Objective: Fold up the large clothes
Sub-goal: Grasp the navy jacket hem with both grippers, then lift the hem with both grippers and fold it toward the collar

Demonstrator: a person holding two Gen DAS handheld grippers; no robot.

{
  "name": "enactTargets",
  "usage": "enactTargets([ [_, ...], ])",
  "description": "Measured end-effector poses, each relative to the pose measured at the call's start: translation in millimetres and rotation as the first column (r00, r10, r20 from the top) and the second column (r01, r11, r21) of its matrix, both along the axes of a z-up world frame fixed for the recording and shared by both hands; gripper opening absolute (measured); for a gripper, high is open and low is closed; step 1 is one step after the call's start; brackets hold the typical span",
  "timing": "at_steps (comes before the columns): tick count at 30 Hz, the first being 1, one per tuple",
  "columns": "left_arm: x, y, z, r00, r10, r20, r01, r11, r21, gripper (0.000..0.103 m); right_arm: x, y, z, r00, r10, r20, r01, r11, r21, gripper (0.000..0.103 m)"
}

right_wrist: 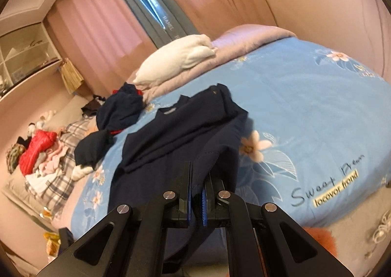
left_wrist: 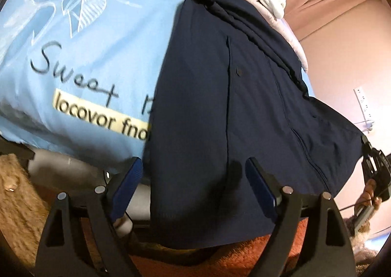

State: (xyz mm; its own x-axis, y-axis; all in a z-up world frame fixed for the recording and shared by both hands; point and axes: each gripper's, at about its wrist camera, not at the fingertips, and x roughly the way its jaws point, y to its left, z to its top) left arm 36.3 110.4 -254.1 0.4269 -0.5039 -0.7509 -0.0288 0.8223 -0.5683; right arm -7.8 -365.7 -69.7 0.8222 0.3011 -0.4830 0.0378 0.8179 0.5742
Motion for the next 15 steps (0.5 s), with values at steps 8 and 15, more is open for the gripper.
enactTargets([
  [8,11.0,-14.0,-36.8,0.984,-0.087,-0.158,0.072,0.993,-0.096,0.039,7.4,7.8,7.0,0.999,0.019,0.036,-0.018,0.999,-0.027,0.007],
  [15,-7.9,-25.2,17.3,0.998,-0.065,0.013,0.065,0.998,0.002,0.004,2.3,0.3,7.3,0.999,0.004,0.038,-0.004,1.000,-0.018,0.007],
])
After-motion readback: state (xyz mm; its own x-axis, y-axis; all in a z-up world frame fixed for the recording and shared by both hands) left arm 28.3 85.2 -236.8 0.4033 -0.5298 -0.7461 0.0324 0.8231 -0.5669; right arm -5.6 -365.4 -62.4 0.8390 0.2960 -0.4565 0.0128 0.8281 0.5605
